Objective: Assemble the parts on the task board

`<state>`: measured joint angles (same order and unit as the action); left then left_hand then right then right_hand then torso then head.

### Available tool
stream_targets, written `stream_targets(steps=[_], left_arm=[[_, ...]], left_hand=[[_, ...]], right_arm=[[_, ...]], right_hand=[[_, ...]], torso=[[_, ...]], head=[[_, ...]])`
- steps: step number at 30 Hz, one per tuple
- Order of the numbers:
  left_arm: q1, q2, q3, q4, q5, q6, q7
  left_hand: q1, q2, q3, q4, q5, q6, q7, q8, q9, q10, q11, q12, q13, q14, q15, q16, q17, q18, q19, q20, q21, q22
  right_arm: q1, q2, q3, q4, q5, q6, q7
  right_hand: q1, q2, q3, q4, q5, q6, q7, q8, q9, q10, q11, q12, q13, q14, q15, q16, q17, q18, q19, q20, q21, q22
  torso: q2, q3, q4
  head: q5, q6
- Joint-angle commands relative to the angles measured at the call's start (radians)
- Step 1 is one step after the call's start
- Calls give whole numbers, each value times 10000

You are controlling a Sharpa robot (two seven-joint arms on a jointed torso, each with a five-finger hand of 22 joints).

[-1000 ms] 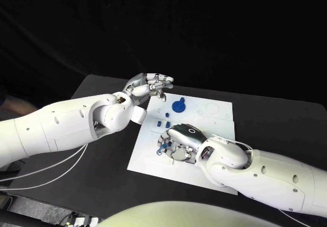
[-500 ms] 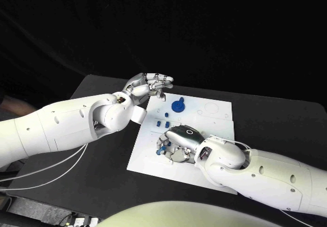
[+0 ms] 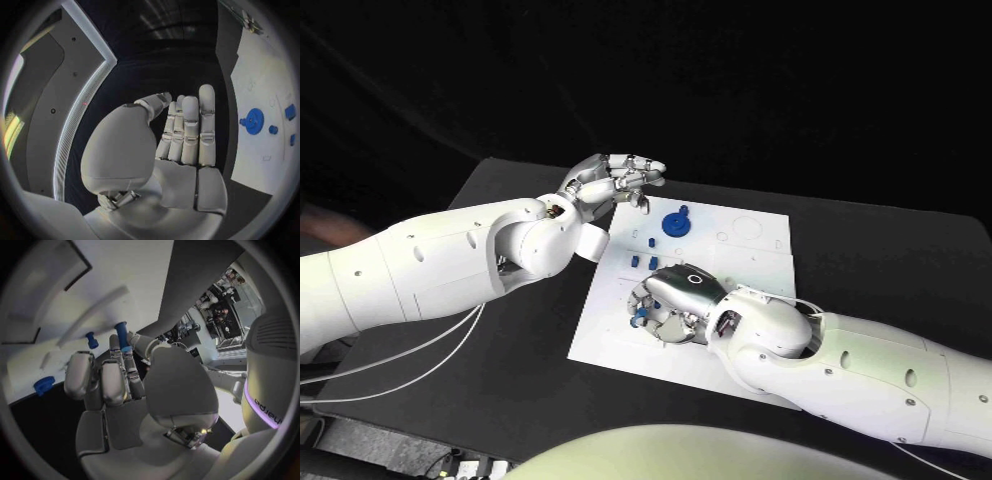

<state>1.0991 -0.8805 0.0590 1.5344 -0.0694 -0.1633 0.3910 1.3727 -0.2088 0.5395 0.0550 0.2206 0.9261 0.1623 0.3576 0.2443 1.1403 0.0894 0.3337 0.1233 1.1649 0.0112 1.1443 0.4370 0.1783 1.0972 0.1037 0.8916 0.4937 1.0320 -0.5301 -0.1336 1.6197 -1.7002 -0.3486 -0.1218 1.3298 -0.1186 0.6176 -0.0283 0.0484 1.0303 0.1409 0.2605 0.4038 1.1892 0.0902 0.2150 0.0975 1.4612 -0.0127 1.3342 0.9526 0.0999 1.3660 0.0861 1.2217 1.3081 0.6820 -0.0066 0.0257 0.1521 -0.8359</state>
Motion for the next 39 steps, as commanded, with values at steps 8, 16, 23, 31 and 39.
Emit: stream_targets(steps=[8,16,23,31,39], left_arm=[[6,4,4,19,-29,123,32],[6,-2,4,15,-29,110,32],[6,-2,3,10,-29,108,31],[5,-21,0,-5,-29,113,23],[4,-48,-33,-16,-29,127,18]], left_hand=[[5,113,-10,-20,11,-5,35,-33,-8,-22,-14,-49,9,75,-1,68,-12,63,77,-14,-19,-13],[3,113,-11,-19,10,-7,36,-35,-8,-24,-13,-53,10,75,-1,70,-12,62,79,-14,-19,-14],[3,113,-11,-19,10,-7,36,-35,-8,-24,-13,-53,10,75,-1,70,-12,62,79,-14,-19,-14],[3,113,-11,-19,10,-7,36,-35,-8,-24,-13,-53,10,75,-1,70,-12,62,79,-14,-19,-14],[5,111,-12,-23,9,-22,41,-45,-11,-32,-10,-62,9,76,0,74,-13,62,83,-14,-19,-14]], right_arm=[[-46,40,-52,-37,-235,121,-87],[-50,-49,-55,11,24,-440,234],[-53,-211,-56,190,222,-905,468],[20,-1039,43,728,835,-1935,950],[709,-2586,154,1302,3809,-1750,1106]], right_hand=[[-498,-406,63,-104,83,-832,320,-450,-230,-565,87,-387,-95,-18,260,45,-46,-131,-29,238,-94,52],[-816,-832,-130,-86,204,-1190,424,-707,-366,-1463,293,-679,-269,-197,442,-162,-555,-5,-347,433,-630,-284],[-913,-914,-293,-53,238,-1299,418,-791,-409,-1691,306,-663,-287,-274,457,-272,-795,61,-496,468,-905,-461],[-874,-911,-343,-73,308,-1322,497,-826,-430,-1793,345,-623,-289,-361,479,-413,-1087,109,-618,486,-1139,-614],[-1031,-751,-385,136,391,-1147,385,-842,-461,-32,61,267,33,-32,298,82,-53,-64,-78,393,-335,-41]], torso=[[-5,-7,1],[-10,-3,-3],[-1,2,4],[-17,-9,-34],[-40,-3,-47]], head=[[-21,4],[-39,16],[-58,40],[-148,116],[-528,263]])
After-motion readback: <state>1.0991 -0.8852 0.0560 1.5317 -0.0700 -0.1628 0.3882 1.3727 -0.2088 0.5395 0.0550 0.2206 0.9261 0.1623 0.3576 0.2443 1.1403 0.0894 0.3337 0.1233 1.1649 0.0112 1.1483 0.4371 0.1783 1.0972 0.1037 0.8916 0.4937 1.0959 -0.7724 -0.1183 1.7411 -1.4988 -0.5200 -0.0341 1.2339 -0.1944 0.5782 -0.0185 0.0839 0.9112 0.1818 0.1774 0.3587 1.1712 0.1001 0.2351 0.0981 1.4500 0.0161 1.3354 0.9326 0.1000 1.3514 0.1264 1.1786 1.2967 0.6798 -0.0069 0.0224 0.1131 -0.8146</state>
